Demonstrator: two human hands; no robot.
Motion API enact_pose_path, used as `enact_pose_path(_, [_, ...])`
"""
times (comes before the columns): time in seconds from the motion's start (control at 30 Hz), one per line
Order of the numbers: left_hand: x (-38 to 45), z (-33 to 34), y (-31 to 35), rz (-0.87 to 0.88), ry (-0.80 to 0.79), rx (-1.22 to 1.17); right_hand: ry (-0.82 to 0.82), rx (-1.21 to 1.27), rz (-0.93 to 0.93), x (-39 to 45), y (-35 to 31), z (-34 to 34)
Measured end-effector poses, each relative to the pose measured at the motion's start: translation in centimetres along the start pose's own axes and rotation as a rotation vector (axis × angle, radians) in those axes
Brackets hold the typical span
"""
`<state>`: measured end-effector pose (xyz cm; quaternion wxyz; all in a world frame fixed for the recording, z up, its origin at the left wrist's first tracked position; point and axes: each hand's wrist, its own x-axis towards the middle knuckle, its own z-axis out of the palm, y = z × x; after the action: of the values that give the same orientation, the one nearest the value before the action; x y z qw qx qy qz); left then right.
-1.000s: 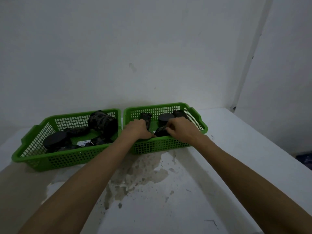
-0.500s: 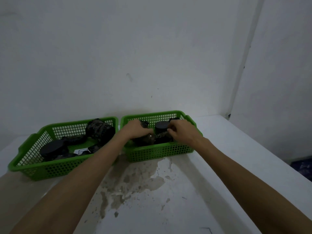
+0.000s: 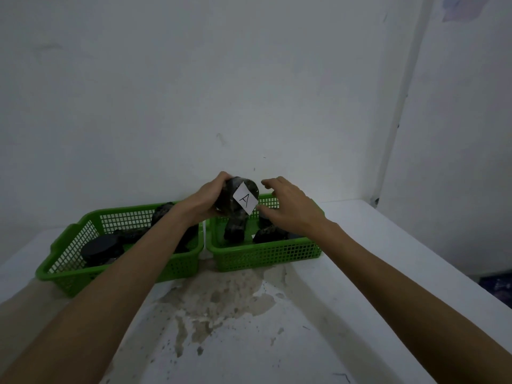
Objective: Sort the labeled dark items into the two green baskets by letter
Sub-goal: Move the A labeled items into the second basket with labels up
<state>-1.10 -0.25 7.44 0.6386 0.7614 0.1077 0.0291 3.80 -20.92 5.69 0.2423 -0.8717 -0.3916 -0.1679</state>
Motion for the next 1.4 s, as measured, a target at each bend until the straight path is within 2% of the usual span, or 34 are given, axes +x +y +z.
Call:
enact_pose_path(0.17, [-1.2,0.1,0.0,-0.008,-0.049,-0.164,0.017,0.046,0.044,-0.3,-2.2,0.9])
enact_pose_path(0.43, [-1.8,-0.8,-0.1,0.002,-0.141,-0.293,0.121,0.074,-0.040,0.2,-3.8,1.4])
enact_pose_path(0.57, [-1.6,-1.0,-0.4,0.027,-0.078,-0.196,0.120,0.064,-0.047,0.3,-3.9,1.2])
enact_pose_path(0.87, [0.7,-2.4,-2.3,0.028,0.125,-0.187,0.113,0.064,-0.007,0.8,-2.8,1.5])
enact_pose_path(1.03, [2.6,-2.0,-3.8,0.119,0.243,-0.009,0.038,0.054,0.059,1.6,-0.9,2.4])
enact_pose_path(1.13, [4.4,-1.1,-5.2,0.144,0.296,0.188,-0.008,0.052,0.115,2.0,1.0,3.5])
enact_pose_path(1.4, [9.8,1.5,-9.0,0.067,0.191,0.892,-0.055,0.116,0.186,2.2,5.1,5.9])
